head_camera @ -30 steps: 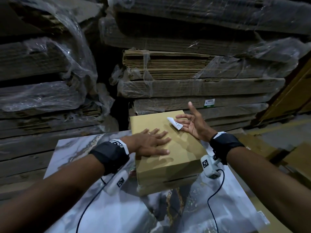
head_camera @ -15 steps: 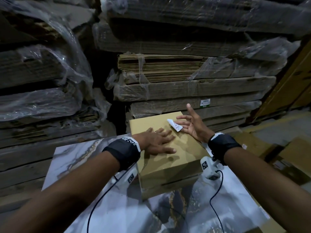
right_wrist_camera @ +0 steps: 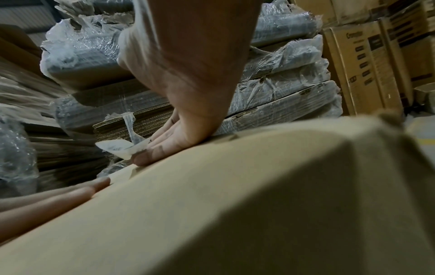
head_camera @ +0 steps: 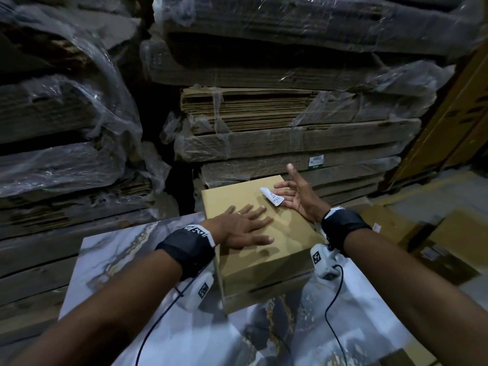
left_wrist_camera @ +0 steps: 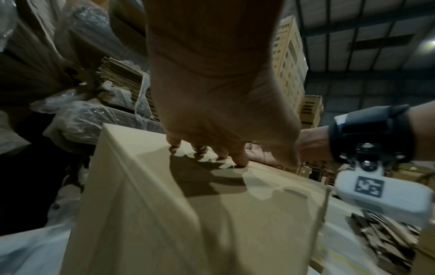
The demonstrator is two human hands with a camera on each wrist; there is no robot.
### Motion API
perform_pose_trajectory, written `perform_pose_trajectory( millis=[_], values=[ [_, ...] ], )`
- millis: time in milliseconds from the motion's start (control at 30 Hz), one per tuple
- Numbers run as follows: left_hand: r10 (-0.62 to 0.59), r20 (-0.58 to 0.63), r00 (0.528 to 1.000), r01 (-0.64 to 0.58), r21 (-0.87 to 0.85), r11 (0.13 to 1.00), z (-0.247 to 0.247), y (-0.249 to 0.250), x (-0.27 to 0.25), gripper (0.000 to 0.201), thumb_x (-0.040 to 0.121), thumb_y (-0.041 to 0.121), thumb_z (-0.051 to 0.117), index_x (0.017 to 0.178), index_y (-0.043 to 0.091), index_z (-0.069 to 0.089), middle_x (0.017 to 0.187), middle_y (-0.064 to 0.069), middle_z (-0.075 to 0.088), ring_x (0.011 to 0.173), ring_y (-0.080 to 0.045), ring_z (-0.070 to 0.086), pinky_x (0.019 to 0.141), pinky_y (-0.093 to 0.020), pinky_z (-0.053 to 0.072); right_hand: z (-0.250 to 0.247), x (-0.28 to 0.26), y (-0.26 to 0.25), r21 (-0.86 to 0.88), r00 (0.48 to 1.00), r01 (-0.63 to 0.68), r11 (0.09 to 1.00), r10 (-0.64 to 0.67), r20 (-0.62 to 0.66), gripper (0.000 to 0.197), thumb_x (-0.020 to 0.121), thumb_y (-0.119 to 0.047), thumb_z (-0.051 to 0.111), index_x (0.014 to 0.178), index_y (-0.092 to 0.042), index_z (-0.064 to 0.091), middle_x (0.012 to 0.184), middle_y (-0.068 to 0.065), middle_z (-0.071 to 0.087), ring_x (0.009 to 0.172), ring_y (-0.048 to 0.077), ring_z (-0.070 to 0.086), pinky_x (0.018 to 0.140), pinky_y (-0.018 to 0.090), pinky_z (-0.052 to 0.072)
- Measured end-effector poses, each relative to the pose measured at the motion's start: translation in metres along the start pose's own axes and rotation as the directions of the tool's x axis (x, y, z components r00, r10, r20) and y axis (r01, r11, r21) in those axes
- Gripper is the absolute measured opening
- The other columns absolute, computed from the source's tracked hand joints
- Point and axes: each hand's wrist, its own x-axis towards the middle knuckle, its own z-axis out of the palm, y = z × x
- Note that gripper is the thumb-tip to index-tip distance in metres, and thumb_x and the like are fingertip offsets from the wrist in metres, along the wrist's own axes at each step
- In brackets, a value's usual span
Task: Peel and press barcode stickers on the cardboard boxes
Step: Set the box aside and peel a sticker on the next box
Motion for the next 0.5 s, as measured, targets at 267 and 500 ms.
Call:
perform_pose_trajectory(
  millis=[267,500],
  values=[
    [-0.048,-0.034,0.998,0.049,0.019,0.999,0.005,-0.047,-0.023,0.093,0.072,0.095,-0.005,0.155,0.054,-0.005,0.168,0.015,-0.012,0.156,-0.029,-0.005,0.122,-0.057,0.007,0.004,-0.004,0.001,-0.035,0.999,0.025,0.999,-0.026,-0.031,0.101,0.069,-0.082,0.06,0.121,0.004,0.066,0.115,0.021,0.074,0.098,0.02,0.074,0.08,0.03,0.059],
    [0.033,-0.031,0.999,-0.033,-0.006,0.999,0.023,-0.007,-0.033,0.086,0.088,0.085,0.015,0.16,0.041,-0.005,0.168,0.008,-0.015,0.155,-0.02,-0.012,0.124,-0.053,-0.001,0.006,-0.002,0.003,-0.034,0.999,0.019,0.999,-0.02,-0.03,0.098,0.071,-0.081,0.057,0.121,0.003,0.066,0.111,0.018,0.074,0.099,0.022,0.073,0.09,0.035,0.059]
  ],
)
